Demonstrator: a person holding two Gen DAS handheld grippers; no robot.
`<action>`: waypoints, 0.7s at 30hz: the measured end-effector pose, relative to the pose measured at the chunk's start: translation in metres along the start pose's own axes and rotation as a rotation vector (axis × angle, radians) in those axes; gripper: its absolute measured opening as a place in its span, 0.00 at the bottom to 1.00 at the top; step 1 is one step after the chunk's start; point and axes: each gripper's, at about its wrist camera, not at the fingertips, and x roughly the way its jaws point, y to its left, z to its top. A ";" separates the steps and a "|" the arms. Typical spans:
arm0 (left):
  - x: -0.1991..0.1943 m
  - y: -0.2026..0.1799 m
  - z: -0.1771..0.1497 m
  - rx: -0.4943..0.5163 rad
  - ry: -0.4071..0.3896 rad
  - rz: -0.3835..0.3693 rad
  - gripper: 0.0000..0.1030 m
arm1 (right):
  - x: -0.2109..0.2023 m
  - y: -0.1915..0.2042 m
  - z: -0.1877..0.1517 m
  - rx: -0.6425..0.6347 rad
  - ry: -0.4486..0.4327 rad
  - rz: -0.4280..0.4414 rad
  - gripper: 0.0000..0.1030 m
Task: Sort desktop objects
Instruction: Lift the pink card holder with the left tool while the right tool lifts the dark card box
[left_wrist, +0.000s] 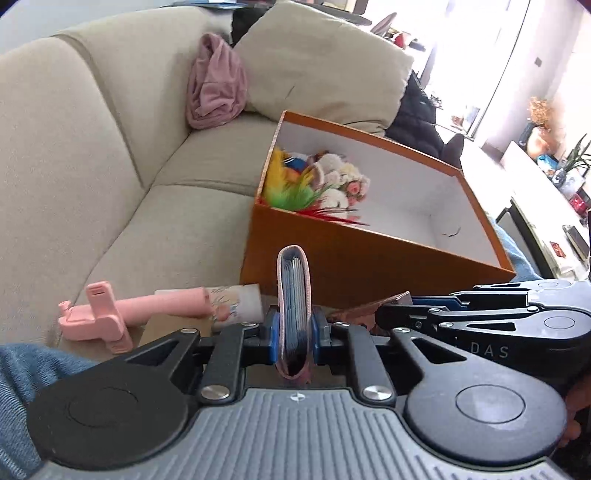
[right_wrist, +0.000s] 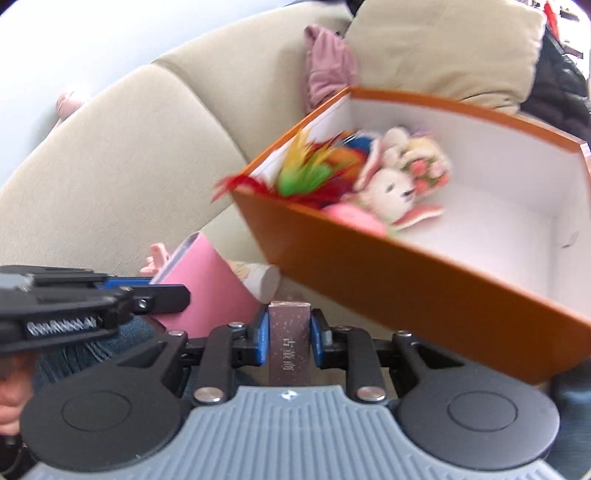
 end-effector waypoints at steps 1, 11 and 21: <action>0.003 -0.005 0.001 0.015 -0.005 -0.020 0.18 | 0.003 0.000 0.002 0.010 0.005 -0.015 0.23; 0.036 -0.029 -0.010 0.111 0.080 -0.021 0.19 | 0.017 -0.018 -0.011 0.039 0.035 -0.095 0.24; 0.040 -0.022 -0.004 0.072 0.108 -0.034 0.20 | 0.009 -0.019 -0.024 0.048 0.045 -0.089 0.26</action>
